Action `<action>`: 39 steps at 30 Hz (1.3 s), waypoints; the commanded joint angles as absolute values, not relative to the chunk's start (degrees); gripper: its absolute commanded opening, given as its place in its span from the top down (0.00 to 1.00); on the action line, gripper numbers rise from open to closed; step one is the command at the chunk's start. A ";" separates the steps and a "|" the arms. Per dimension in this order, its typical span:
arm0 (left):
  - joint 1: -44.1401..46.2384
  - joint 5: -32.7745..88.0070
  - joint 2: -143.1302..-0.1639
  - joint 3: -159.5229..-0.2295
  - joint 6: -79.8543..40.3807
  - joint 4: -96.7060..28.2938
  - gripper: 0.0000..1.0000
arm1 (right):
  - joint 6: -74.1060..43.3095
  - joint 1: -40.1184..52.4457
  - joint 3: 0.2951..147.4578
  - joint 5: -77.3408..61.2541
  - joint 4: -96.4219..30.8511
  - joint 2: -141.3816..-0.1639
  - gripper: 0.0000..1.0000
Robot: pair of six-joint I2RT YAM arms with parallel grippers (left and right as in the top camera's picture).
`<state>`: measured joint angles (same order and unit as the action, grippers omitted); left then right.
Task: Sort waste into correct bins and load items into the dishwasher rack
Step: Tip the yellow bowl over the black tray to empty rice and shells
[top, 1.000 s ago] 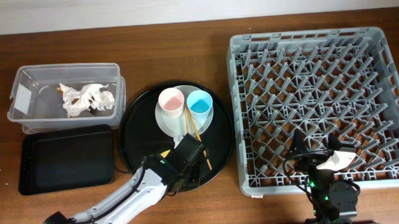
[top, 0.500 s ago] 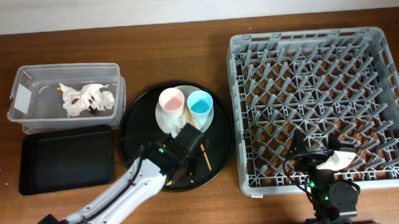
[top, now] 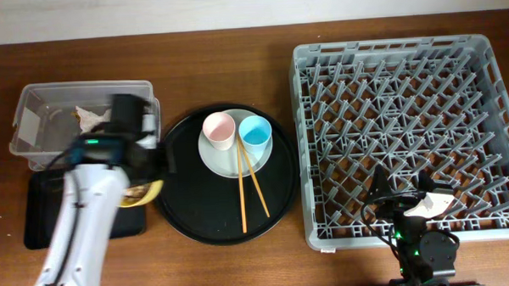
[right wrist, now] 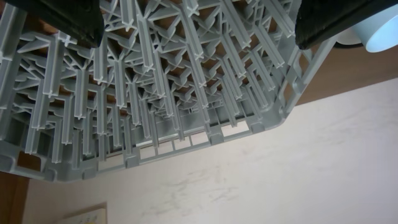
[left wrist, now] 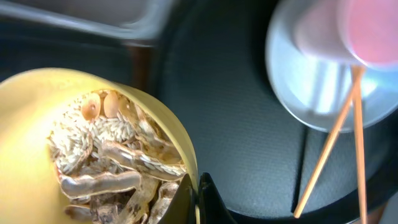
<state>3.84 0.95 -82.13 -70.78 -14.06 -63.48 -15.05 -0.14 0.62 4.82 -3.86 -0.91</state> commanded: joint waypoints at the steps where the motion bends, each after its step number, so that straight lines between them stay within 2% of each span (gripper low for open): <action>1: -11.40 16.56 -82.17 -71.33 -6.26 -63.29 1.00 | -15.49 -0.38 0.32 4.93 -4.23 -0.47 0.02; 4: -23.94 28.25 -82.30 -70.00 -3.36 -61.67 1.00 | -15.49 -0.40 0.32 4.93 -4.23 -0.47 0.02; 9: -38.13 45.82 -82.39 -62.57 -1.63 -52.77 1.00 | -15.49 -0.40 0.32 4.93 -4.23 -0.47 0.02; 14: -48.23 64.36 -82.39 -52.73 -2.11 -39.05 1.00 | -15.49 -0.40 0.32 4.93 -4.23 -0.47 0.02; 18: -54.76 70.57 -82.67 -46.54 -5.39 -29.54 1.00 | -15.49 -0.40 0.32 4.93 -4.23 -0.47 0.02; 30: -57.17 81.34 -86.50 -44.82 -8.16 -19.81 1.00 | -15.49 -0.40 0.32 4.93 -4.23 -0.47 0.02; 39: -57.17 81.21 -88.51 -44.82 -15.79 -13.45 1.00 | -15.49 -0.40 0.32 4.93 -4.23 -0.47 0.02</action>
<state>-56.82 78.98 -87.79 -44.86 -12.49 -14.94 -15.03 -0.14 0.62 4.82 -3.86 -0.91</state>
